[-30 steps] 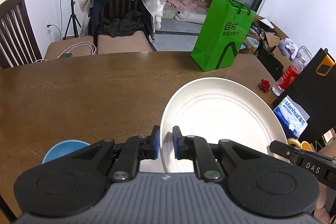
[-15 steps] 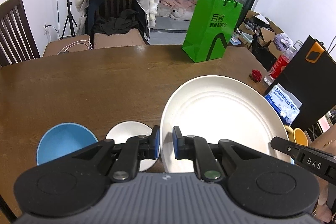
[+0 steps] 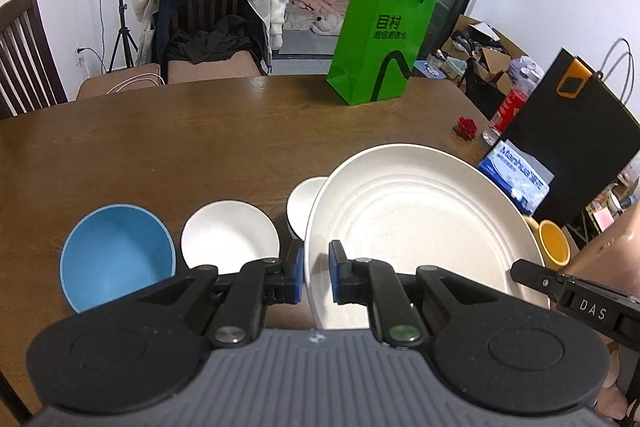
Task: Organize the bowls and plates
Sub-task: 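Carry the held plate back over the bowls toward the plate stack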
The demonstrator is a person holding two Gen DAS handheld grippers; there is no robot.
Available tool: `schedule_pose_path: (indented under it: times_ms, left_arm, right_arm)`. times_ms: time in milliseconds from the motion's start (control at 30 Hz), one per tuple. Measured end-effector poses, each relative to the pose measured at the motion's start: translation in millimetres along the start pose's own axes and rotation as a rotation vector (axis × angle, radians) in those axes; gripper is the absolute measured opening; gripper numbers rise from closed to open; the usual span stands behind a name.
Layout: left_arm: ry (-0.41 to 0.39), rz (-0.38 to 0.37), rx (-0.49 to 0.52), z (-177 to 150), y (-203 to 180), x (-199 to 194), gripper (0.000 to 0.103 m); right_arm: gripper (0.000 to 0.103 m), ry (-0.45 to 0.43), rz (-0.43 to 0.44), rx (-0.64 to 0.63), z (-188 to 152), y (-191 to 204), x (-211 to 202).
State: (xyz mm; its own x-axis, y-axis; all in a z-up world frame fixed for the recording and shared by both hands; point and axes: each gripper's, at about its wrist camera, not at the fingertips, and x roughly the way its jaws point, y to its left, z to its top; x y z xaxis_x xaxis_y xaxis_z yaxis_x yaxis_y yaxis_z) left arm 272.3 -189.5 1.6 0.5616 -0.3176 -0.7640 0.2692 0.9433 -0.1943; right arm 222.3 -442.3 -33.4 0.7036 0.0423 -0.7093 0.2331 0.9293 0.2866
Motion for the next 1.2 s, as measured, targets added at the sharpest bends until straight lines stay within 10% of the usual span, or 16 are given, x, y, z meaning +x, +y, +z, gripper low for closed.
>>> schedule_pose_path:
  times_ms: [1200]
  left_arm:
    - [0.014, -0.07, 0.025, -76.4, -10.6, -9.1, 0.013]
  right_arm:
    - [0.01, 0.0, -0.038, 0.051, -74.2, -36.1, -30.2]
